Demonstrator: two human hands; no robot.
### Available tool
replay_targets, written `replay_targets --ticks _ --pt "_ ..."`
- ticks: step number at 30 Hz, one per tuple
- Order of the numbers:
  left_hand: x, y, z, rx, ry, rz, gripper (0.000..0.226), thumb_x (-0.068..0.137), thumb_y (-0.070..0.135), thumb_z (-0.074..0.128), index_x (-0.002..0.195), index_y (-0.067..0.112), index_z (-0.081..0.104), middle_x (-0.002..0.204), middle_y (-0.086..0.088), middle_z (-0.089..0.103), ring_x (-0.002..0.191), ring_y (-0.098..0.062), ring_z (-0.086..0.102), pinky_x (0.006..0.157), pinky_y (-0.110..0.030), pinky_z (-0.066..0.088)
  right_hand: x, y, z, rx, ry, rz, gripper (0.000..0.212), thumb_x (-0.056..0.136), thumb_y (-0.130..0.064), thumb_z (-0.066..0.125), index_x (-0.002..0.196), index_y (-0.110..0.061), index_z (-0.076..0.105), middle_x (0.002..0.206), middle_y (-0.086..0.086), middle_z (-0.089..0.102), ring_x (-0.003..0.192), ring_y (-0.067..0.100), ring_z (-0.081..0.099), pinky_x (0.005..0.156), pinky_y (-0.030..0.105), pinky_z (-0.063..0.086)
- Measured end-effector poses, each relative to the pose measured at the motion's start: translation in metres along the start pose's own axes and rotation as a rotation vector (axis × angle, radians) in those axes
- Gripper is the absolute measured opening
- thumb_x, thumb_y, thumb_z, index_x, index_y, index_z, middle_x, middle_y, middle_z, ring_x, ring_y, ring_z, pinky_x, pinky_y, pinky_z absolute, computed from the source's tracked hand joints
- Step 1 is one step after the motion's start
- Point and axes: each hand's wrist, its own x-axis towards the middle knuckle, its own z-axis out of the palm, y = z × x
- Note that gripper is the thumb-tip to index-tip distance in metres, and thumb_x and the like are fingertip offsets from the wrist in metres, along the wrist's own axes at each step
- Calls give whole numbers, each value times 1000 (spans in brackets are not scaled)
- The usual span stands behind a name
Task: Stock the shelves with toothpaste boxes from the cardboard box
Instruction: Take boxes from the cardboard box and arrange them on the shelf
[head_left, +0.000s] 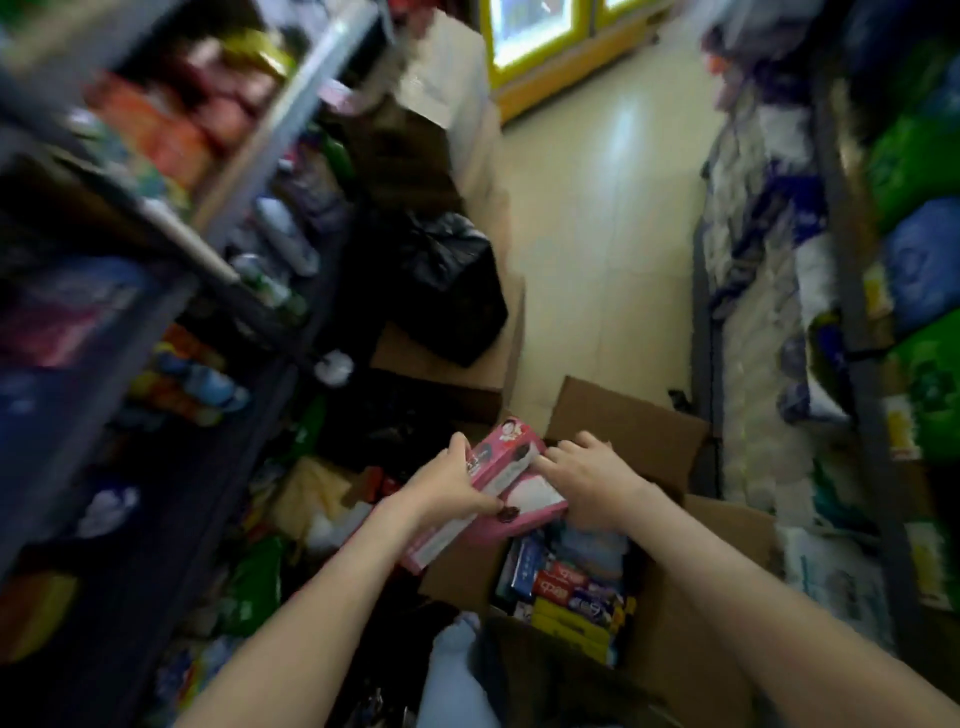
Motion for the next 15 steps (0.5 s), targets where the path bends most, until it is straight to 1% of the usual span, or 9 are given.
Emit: replay_targets --ticks 1,3,5,7,9,11,13,14,15 --pt "-20 -5 -20 -19 20 -1 75 62 49 81 111 21 32 103 1 59 88 -15 61 66 -31 48 4 -9 -25 -59 49 -60 60 82 -35 60 135 -18 37 126 3 52 117 24 48 100 41 31" --pt "-56 -15 -56 -51 66 -7 78 66 51 80 118 19 31 101 2 57 88 -14 59 63 -29 45 15 -29 -72 -159 107 -155 56 84 -36 56 133 -16 39 121 2 54 116 24 48 99 40 29" --pt "-90 -27 -90 -66 139 -29 91 68 54 78 131 14 27 108 0 54 91 -15 56 61 -28 43 30 -54 -114 -229 161 -232 52 84 -36 54 131 -16 40 119 2 55 115 23 48 101 40 26" --pt "-121 -41 -121 -55 223 -54 98 69 55 75 140 14 20 115 -6 54 89 -17 55 60 -28 42 49 -80 -148 -280 208 -286 52 83 -36 54 130 -17 40 117 1 56 115 22 49 103 41 23" --pt "-146 -60 -148 -44 344 -71 93 69 57 74 136 14 24 115 -8 55 86 -18 55 59 -29 43 71 -105 -177 -302 259 -331 58 81 -41 55 132 -19 38 118 -1 55 116 21 48 105 43 21" --pt "-167 -79 -174 -49 450 -93 87 67 61 73 129 17 29 116 -4 54 91 -18 56 68 -32 48 94 -131 -206 -331 327 -374 63 81 -45 55 136 -21 36 120 -2 53 118 21 47 106 45 19" --pt "-189 -96 -200 -56 515 -137 91 67 64 71 134 19 28 120 -1 52 97 -18 56 78 -35 51 113 -159 -234 -370 375 -420 67 82 -48 56 139 -22 34 122 -2 52 119 21 46 107 45 18" --pt "-201 -104 -213 -48 546 -158 93 67 64 71 136 20 27 120 0 52 96 -18 56 78 -36 51 122 -173 -247 -377 387 -446 69 80 -51 57 139 -22 33 123 -2 51 119 21 46 106 44 19" --pt "-212 -113 -225 -31 583 -175 95 68 64 70 138 19 25 116 0 53 92 -18 56 74 -35 51 131 -188 -259 -384 397 -469 72 78 -52 59 139 -22 34 123 -2 51 119 21 46 105 43 20"
